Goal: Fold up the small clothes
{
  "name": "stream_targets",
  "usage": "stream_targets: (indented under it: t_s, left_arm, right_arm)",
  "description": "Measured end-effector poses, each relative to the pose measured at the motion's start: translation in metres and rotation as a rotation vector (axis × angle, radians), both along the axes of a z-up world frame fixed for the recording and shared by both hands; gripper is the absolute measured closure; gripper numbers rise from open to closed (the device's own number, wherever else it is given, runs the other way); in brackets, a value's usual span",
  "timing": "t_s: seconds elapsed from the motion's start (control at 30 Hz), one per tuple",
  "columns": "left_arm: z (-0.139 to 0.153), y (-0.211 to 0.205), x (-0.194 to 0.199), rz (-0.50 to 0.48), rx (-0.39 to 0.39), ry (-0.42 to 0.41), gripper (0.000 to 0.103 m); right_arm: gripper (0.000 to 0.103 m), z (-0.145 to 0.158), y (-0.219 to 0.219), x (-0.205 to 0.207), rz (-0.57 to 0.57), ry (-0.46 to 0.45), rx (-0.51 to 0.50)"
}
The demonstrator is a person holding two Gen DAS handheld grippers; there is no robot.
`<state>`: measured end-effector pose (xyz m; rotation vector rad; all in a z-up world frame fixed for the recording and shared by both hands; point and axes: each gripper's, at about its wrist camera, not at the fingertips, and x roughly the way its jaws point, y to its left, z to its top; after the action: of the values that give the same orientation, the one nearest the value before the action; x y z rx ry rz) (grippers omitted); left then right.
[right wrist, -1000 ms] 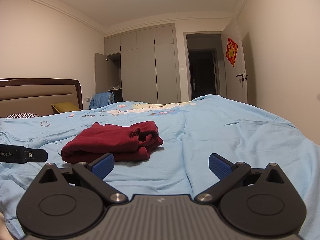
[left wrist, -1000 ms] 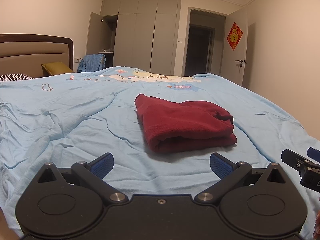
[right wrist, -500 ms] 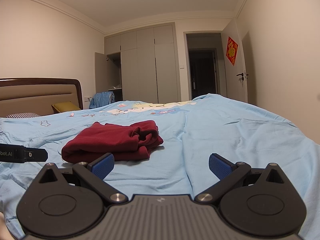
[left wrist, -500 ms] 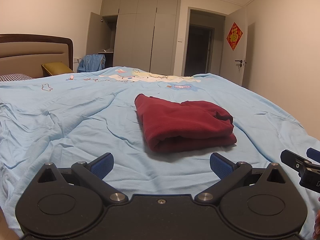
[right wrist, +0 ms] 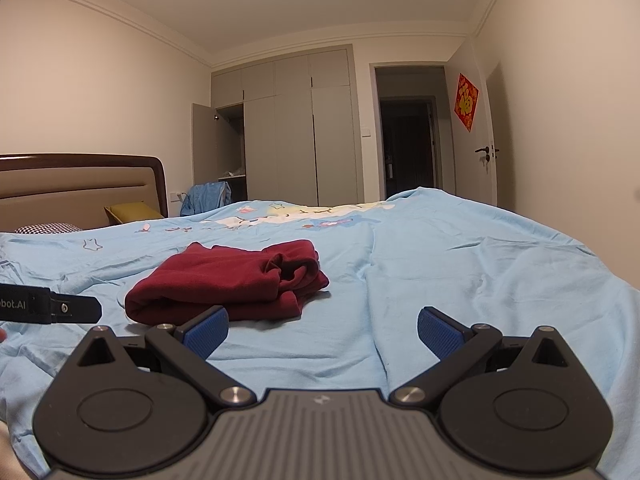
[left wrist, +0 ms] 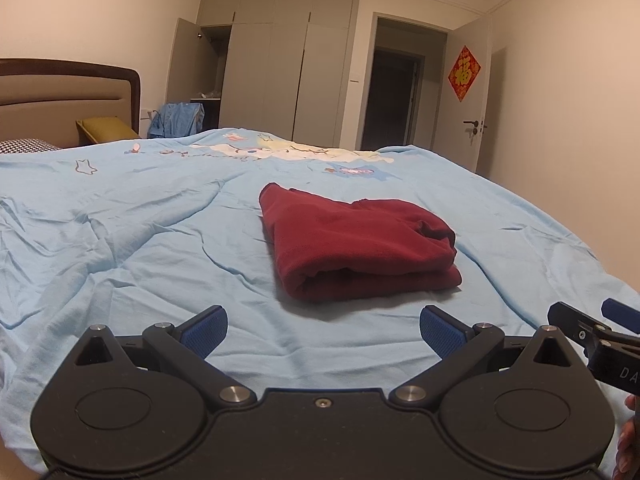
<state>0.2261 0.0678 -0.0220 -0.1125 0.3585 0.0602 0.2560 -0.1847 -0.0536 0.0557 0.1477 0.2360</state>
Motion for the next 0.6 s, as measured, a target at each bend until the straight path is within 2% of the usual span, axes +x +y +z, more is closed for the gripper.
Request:
stream_targets:
  t_s: [0.23, 0.6]
  left_arm:
    - [0.0014, -0.0077, -0.003, -0.005, 0.058, -0.017, 0.001]
    - [0.0021, -0.0089, -0.0035, -0.007, 0.07, -0.016, 0.001]
  right_arm:
    - [0.0, 0.0002, 0.0001, -0.0001, 0.0, 0.0, 0.0]
    - [0.0, 0.0003, 0.0004, -0.0003, 0.0, 0.001, 0.0]
